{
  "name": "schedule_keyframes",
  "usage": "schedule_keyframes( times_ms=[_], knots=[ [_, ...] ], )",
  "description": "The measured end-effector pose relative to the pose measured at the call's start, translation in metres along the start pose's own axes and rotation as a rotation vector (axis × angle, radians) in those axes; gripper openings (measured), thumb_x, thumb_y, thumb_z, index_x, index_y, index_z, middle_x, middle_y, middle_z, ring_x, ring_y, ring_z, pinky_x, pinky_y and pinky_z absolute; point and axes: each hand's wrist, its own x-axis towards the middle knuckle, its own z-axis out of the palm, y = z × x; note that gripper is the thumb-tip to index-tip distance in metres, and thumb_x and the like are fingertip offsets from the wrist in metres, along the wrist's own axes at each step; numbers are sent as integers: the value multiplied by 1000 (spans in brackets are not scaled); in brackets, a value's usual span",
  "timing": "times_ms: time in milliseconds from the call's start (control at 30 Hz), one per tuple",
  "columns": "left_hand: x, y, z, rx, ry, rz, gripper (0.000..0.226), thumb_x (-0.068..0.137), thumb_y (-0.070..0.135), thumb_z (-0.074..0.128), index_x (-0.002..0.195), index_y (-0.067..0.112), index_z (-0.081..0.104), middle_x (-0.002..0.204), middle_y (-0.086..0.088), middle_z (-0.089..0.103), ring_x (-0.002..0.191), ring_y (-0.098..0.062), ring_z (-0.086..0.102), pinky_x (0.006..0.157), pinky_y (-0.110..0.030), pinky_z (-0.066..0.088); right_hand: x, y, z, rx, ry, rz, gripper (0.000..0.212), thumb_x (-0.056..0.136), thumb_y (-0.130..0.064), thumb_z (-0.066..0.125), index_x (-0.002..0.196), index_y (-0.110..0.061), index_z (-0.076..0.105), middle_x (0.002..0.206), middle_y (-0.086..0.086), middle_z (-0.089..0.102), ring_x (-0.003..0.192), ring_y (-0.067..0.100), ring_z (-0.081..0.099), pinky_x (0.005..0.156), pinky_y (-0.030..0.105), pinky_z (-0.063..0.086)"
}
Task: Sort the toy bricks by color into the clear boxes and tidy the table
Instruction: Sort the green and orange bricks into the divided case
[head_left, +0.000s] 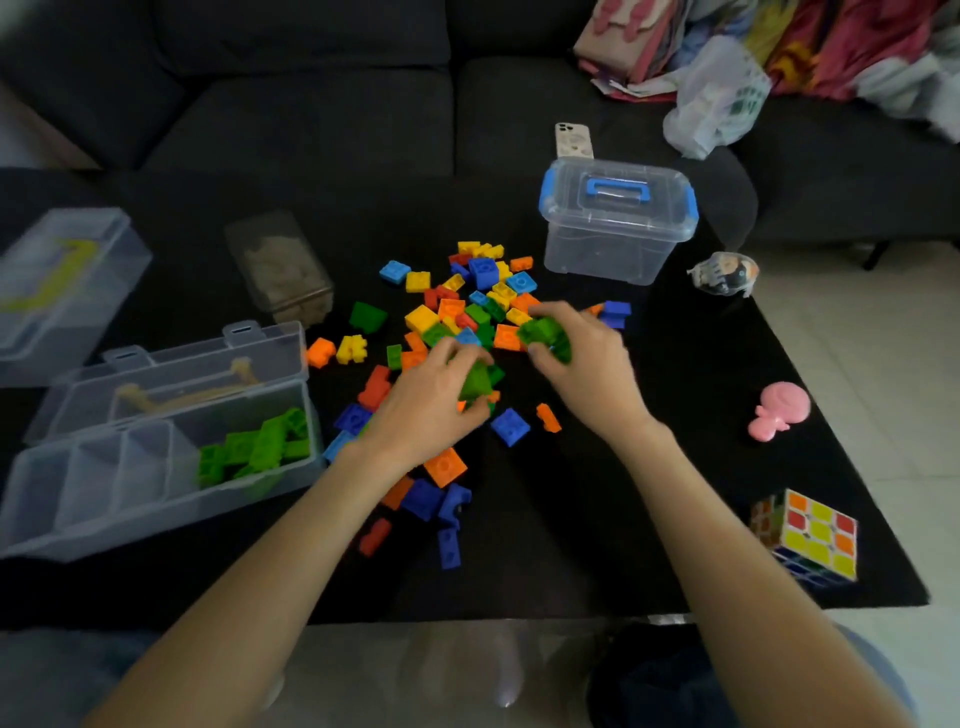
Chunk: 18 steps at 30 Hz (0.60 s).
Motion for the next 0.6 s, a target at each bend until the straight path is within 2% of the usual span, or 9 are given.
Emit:
schedule_keyframes(
  times_ms=[67,133,233,267,367,500,600],
  knots=[
    [-28,-19,-25,12,60,-75,49,81,25,68,125,19,48,120,-3,55,99,-21,59,80,-30,44,-9,-31,24,124,-75,-60,34,88,-24,63,121,-26,57,99,-1,61,69,5,53,62,17,42],
    [-59,-42,-51,26,143,-191,52,74,20,76,120,13,53,111,-9,64,98,-27,62,77,-31,43,-12,-63,50,237,-137,-83,28,86,-25,65,114,-24,60,88,-1,65,61,6,49,64,27,42],
    [-99,-83,-82,65,163,-343,47,62,11,85,104,10,63,102,-13,68,91,-31,64,74,-30,43,-9,-111,81,260,-225,-118,26,86,-27,65,111,-20,61,75,-5,59,57,6,49,59,20,37],
    [-108,-95,-89,69,136,-363,46,59,9,86,101,11,65,101,-13,68,91,-32,64,76,-30,43,-7,-124,90,240,-260,-140,27,86,-28,65,112,-19,60,77,-4,61,63,8,54,60,19,39],
    [-120,-120,-97,109,95,-364,46,60,4,83,102,14,69,103,-12,64,97,-32,60,82,-34,43,-6,-152,114,180,-350,-176,31,86,-28,65,114,-18,58,94,4,68,88,21,63,73,33,48],
    [-125,-135,-103,253,57,-382,47,74,16,76,119,20,64,110,-9,54,105,-29,48,84,-35,40,-4,-178,140,37,-403,-244,36,85,-26,64,118,-19,54,104,9,64,97,27,60,83,41,50],
    [-128,-142,-109,323,-3,-372,56,74,26,73,128,25,57,115,-6,54,109,-27,44,91,-37,41,-2,-187,147,-59,-437,-269,45,88,-31,62,129,-20,47,116,11,56,104,28,56,88,41,47]
  ],
)
